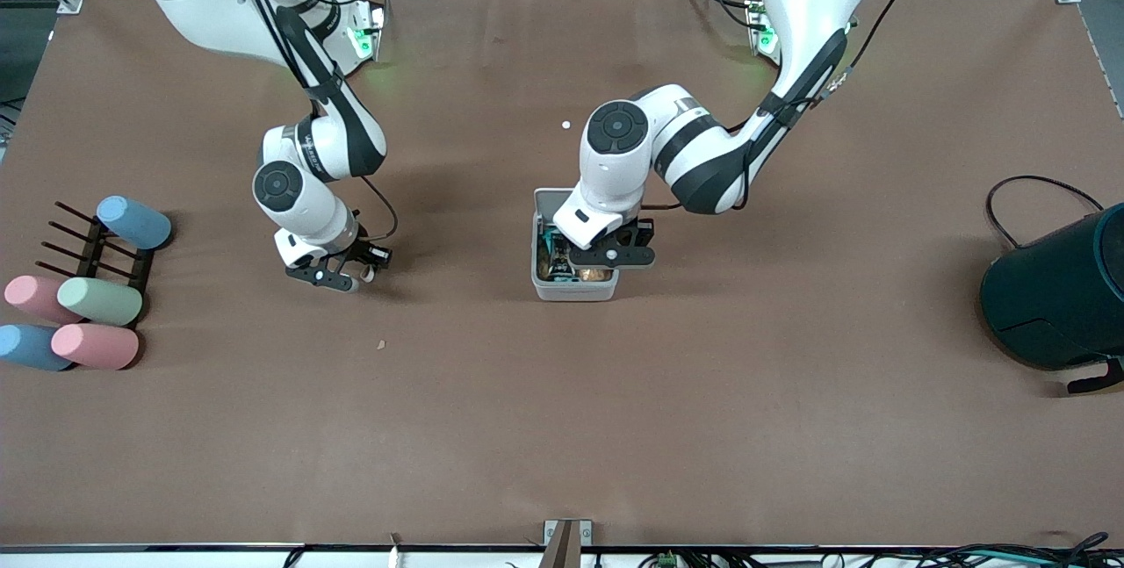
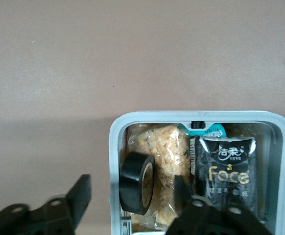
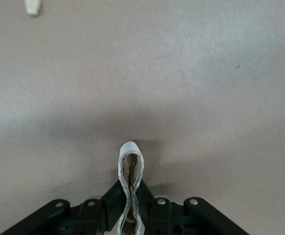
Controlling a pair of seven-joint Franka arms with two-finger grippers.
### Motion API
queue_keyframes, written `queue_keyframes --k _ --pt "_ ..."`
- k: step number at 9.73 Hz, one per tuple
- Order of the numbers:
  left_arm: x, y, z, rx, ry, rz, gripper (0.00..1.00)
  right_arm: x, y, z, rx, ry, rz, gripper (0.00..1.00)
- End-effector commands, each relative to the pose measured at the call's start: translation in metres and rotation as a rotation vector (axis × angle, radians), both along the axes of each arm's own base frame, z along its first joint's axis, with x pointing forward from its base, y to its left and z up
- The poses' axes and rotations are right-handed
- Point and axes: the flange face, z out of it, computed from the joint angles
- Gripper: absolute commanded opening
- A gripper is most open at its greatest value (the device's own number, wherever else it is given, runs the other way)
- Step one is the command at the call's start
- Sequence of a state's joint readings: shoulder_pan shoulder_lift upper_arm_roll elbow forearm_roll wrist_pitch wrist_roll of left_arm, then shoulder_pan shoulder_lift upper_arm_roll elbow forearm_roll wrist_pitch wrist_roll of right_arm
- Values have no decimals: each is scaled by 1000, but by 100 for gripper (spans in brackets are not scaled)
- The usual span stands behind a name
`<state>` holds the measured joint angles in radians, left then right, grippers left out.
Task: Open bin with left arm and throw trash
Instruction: 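Release the white strip into the bin with the right gripper while the left arm withdraws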
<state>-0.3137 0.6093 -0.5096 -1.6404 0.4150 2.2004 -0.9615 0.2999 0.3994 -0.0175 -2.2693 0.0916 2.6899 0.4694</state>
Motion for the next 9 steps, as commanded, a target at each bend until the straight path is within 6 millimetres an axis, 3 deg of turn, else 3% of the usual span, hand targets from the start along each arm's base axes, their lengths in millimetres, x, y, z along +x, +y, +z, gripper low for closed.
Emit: queue_keyframes --k 1,2,3,4,5,6,7,8,9 --pt "6 3 6 17 -22 13 100 37 47 49 42 -37 -53 0" --pt "13 11 19 17 -40 14 100 60 77 87 62 -47 -107 0" --pt "25 31 37 54 -38 35 100 74 110 127 93 -65 -148 0" --pt "43 58 65 71 -40 43 100 77 158 161 172 -89 -215 0" --pt "58 91 95 77 -22 81 100 75 198 174 214 -101 -248 0" --pt "74 126 127 38 5 130 100 70 236 182 244 -112 -263 0" --pt "75 153 154 43 44 105 100 59 278 182 265 -111 -269 0" --pt "83 189 179 39 62 116 100 39 317 166 260 -95 -240 0" --pt "84 214 198 33 69 97 100 28 339 152 255 -83 -220 0"
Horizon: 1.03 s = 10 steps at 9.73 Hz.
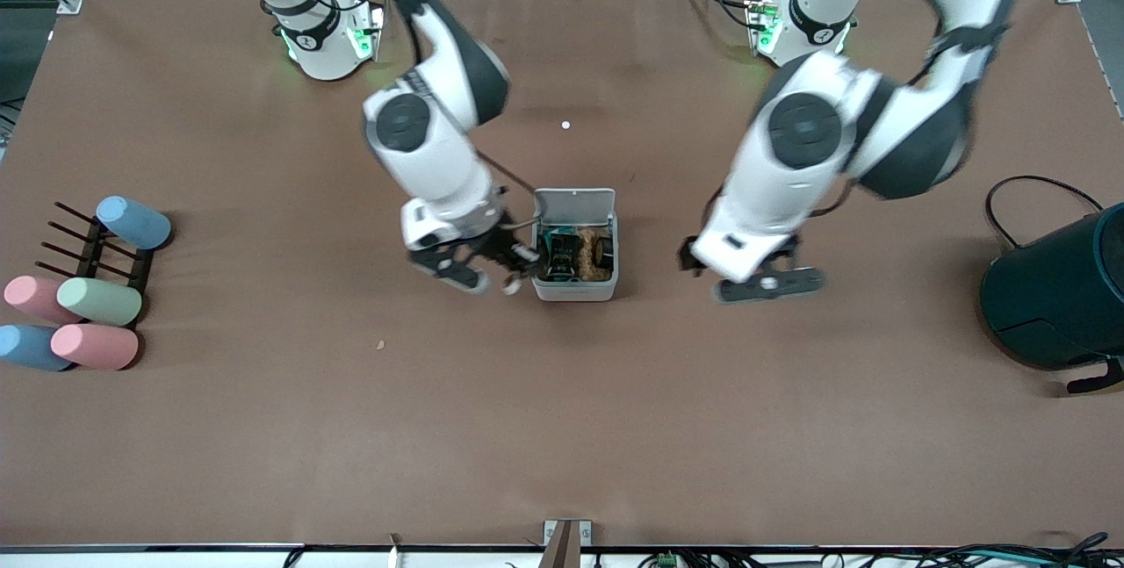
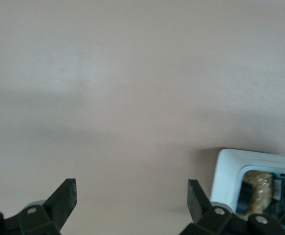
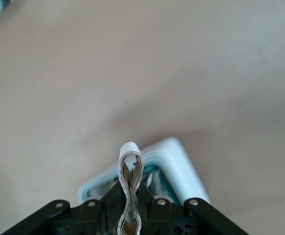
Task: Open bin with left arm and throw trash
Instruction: 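Release the white strip into the bin with the right gripper while the left arm withdraws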
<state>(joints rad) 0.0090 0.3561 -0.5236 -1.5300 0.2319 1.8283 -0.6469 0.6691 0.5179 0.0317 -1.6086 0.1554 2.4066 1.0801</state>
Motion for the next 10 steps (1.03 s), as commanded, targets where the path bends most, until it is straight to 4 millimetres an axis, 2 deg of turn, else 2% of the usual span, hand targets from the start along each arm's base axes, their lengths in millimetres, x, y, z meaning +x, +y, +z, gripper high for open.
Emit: queue_keyframes --k 1,2,3,4,5,6,7,9,10 --pt "-7 44 46 -28 9 -50 100 -9 38 -27 -2 14 18 1" --pt "-14 62 67 -31 23 -79 100 -11 40 -32 -9 18 23 1" --pt "-18 101 97 -15 0 -89 100 -12 41 -40 -17 25 27 3" --pt "-25 126 114 -13 12 -124 100 -12 41 -43 -20 29 27 7" --pt "-38 161 139 -6 21 -143 100 -12 41 -45 -22 31 28 35" --pt "-49 182 153 -3 22 -169 100 -13 41 -44 -22 29 31 76" --pt "-53 187 155 0 20 -180 100 -14 42 -43 -27 32 37 91" --pt "-46 196 158 -2 9 -162 100 -14 41 -36 -23 28 36 93" --pt "-40 195 167 -2 -3 -163 100 -12 39 -25 -16 20 31 97"
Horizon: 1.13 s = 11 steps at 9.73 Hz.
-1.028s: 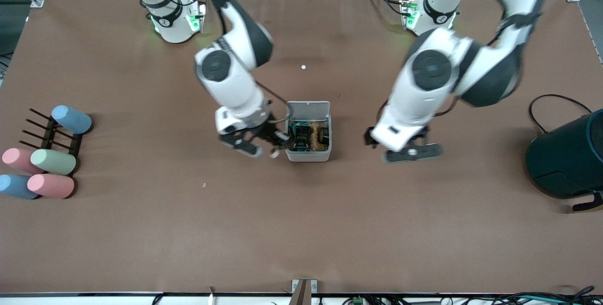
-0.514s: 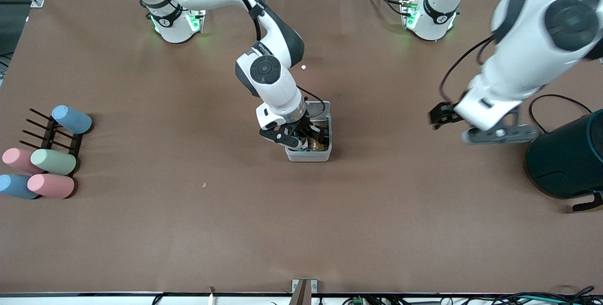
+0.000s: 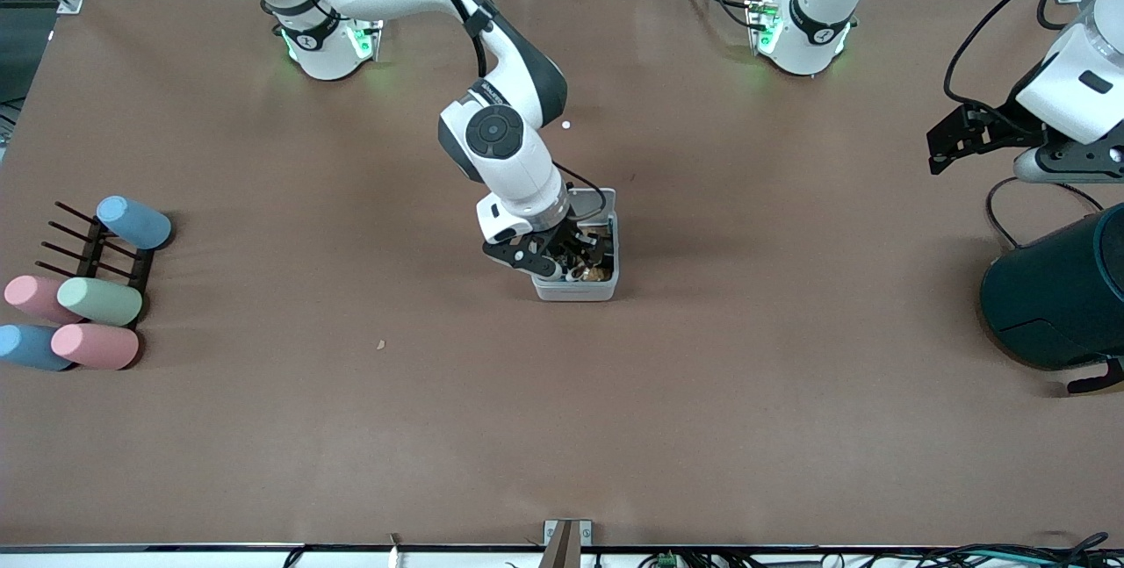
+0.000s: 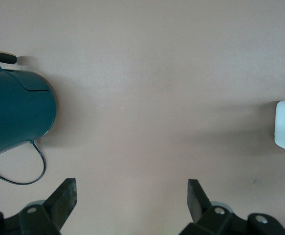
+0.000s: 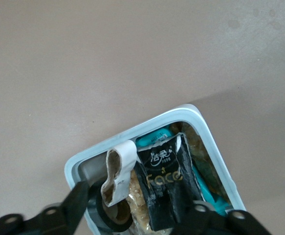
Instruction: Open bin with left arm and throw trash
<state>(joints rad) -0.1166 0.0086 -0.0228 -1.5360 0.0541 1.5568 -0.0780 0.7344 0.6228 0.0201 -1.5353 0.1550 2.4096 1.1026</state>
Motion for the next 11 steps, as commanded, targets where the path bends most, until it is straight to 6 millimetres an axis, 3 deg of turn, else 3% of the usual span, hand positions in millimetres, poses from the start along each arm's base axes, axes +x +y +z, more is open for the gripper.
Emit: queue_keyframes --k 1,3,5,6,9,10,11 --pt "6 -7 10 -7 3 0 100 8 -13 44 20 -11 -21 99" --pt "6 -6 11 -10 3 2 100 34 -72 122 35 -7 -93 100" --pt "7 0 11 -7 2 8 100 46 -170 203 -11 57 -155 100" --pt "7 0 12 -8 -1 9 100 45 -230 236 -48 89 -97 100" --pt "7 0 11 -6 2 16 100 18 -417 306 -109 149 225 100" --pt "7 0 11 -6 2 11 100 1 -467 325 -109 139 338 100" --pt "7 1 11 -4 1 5 100 -16 -505 339 -151 125 405 100"
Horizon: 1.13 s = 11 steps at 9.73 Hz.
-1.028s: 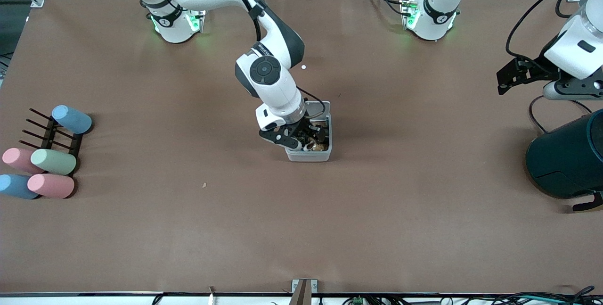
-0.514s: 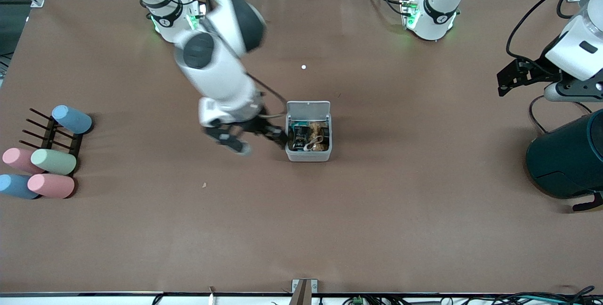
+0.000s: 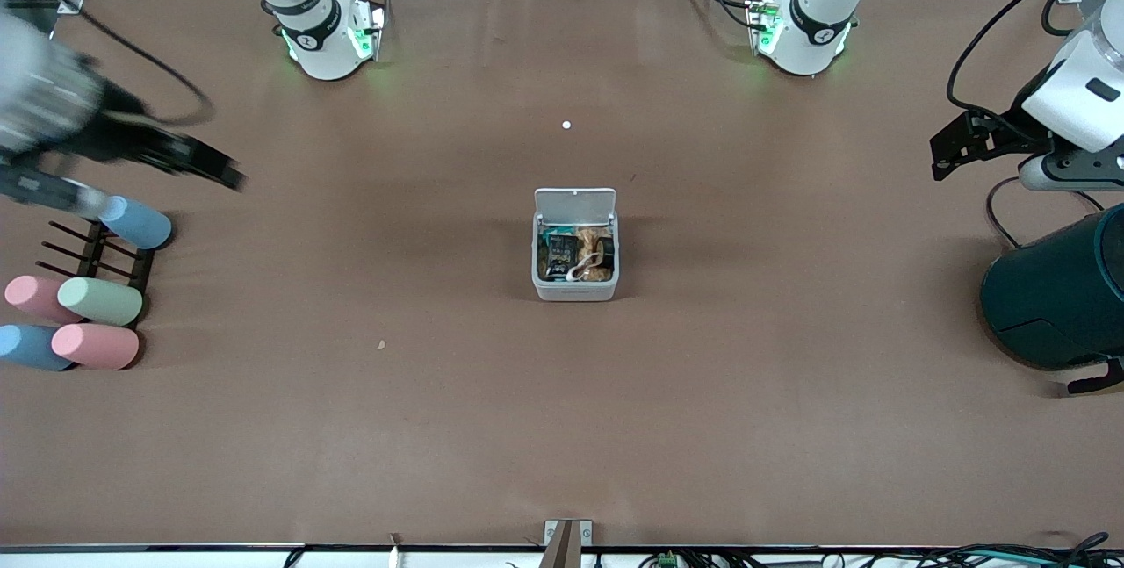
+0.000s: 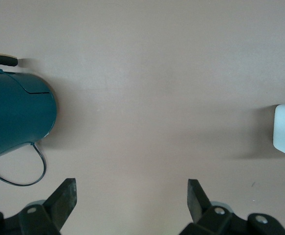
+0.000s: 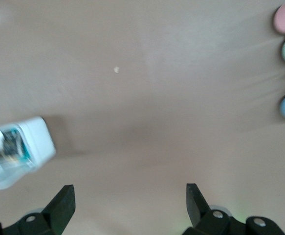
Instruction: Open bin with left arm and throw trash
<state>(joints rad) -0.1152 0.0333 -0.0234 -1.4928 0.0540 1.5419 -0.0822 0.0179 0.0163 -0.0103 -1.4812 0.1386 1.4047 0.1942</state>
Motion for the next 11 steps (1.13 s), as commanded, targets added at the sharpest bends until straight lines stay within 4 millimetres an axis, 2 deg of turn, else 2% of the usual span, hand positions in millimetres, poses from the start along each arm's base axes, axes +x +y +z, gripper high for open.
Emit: queue_keyframes --k 1,2,4,5,11 --pt "1 2 6 -6 5 -1 100 -38 -36 16 -64 -17 181 100" --pt "1 2 7 -5 3 5 100 -41 -40 12 -98 -10 204 100" --pt "1 4 6 -9 5 -1 100 -28 -34 32 -135 -76 206 100" --pt "1 4 6 -9 5 -1 100 -19 -35 26 -150 -67 211 100" --pt "2 4 4 -7 7 19 100 -16 -31 27 -138 -82 213 100"
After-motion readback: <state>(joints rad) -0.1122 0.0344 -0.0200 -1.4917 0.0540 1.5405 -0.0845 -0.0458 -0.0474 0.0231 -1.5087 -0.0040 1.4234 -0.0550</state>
